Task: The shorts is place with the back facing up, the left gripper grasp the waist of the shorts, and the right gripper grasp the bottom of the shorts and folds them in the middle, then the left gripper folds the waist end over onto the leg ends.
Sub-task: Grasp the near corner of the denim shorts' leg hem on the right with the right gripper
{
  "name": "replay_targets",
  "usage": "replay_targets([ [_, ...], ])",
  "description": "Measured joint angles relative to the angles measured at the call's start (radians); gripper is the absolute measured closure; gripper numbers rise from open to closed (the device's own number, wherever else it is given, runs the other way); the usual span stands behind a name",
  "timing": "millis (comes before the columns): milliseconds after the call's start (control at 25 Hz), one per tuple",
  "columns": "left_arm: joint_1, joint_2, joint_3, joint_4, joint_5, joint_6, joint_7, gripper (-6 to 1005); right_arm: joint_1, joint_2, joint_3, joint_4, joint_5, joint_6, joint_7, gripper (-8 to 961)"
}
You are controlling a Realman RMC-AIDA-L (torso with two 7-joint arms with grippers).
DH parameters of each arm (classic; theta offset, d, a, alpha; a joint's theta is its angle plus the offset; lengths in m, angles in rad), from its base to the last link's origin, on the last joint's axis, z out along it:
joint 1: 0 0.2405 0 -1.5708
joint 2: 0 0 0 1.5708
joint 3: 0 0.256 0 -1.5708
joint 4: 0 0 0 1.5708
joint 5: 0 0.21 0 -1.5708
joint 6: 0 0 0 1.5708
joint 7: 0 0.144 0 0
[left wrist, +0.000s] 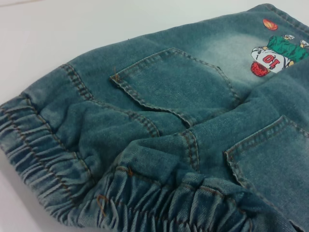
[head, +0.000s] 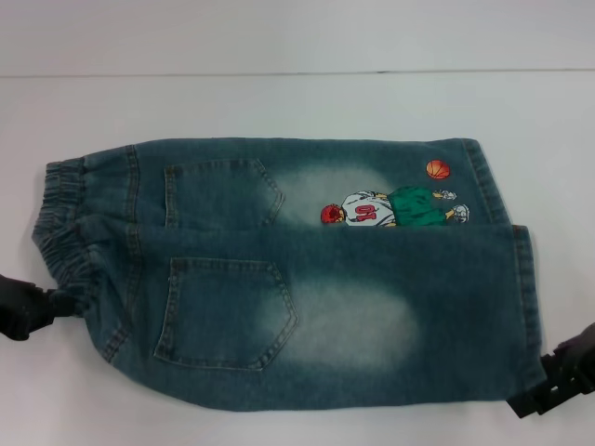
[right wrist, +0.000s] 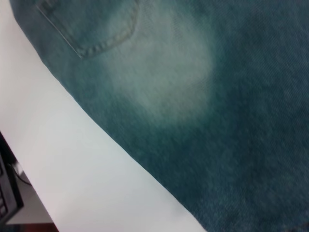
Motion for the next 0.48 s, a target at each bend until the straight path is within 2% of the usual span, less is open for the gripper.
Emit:
replay_targets([
  [440, -0.001, -0.004, 0.008, -0.003, 0.0, -0.01, 0.012, 917, 0.002, 0.001, -0.004, 0.036, 0.023, 0.028, 0.035, 93],
  [480, -0.001, -0.004, 0.008, -0.003, 0.0, -0.01, 0.013, 917, 0.002, 0.001, -0.006, 0.037, 0.023, 0.035, 0.048, 135],
])
